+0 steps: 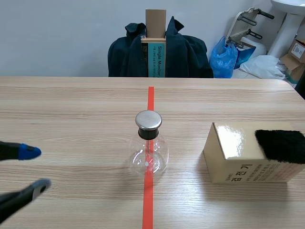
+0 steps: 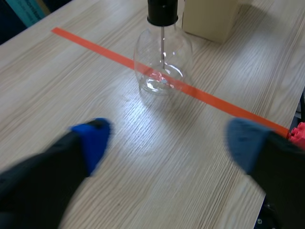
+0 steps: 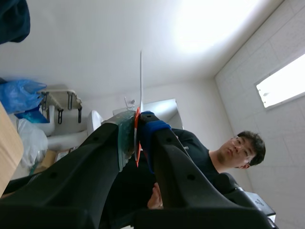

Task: Do the electroscope experiment.
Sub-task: 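Bring the plate to the electroscope and point at the metal foil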

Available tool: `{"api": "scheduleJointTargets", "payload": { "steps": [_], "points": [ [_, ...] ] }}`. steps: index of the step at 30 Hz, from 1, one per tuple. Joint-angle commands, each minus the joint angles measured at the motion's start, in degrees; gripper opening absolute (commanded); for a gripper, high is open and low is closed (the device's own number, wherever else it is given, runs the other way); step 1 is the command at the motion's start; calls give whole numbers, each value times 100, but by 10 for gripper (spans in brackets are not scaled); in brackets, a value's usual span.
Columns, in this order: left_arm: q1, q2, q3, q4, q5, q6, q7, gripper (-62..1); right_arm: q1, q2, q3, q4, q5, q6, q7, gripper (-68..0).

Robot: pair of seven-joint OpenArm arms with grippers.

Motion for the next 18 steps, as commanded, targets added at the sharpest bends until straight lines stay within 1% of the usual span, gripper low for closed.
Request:
{"api": "scheduleJointTargets", "payload": {
  "steps": [1, 2, 3, 8, 9, 12, 15, 18],
  "points": [
    [-439, 101, 225, -168, -74, -7, 13, -487, 52, 101, 15, 46, 87, -61, 122, -667],
    [-662, 155, 361, -297, -74, -7, 68, -567, 52, 101, 15, 46, 90, -61, 195, -667],
    [-898, 205, 522, -446, -72, -7, 129, -594, 52, 96, 15, 46, 105, -59, 271, -667],
    [-2140, 516, 1545, -1432, 170, -2, 142, -592, 52, 57, 9, 59, 256, -52, 680, -667],
    [-2363, 588, 1757, -1633, 186, 2, 138, -592, 52, 57, 2, 70, 258, -52, 702, -667],
    [-2959, 813, 2304, -2184, 251, 164, 114, -592, 52, 57, -44, 142, 299, -52, 693, -667],
    [-3348, 994, 2651, -2583, 282, 367, 90, -592, 52, 55, -107, 238, 407, -57, 671, -667],
    [-3534, 1097, 2817, -2806, 352, 514, -17, -592, 52, 55, -184, 380, 448, -61, 518, -667]
  ]
}}
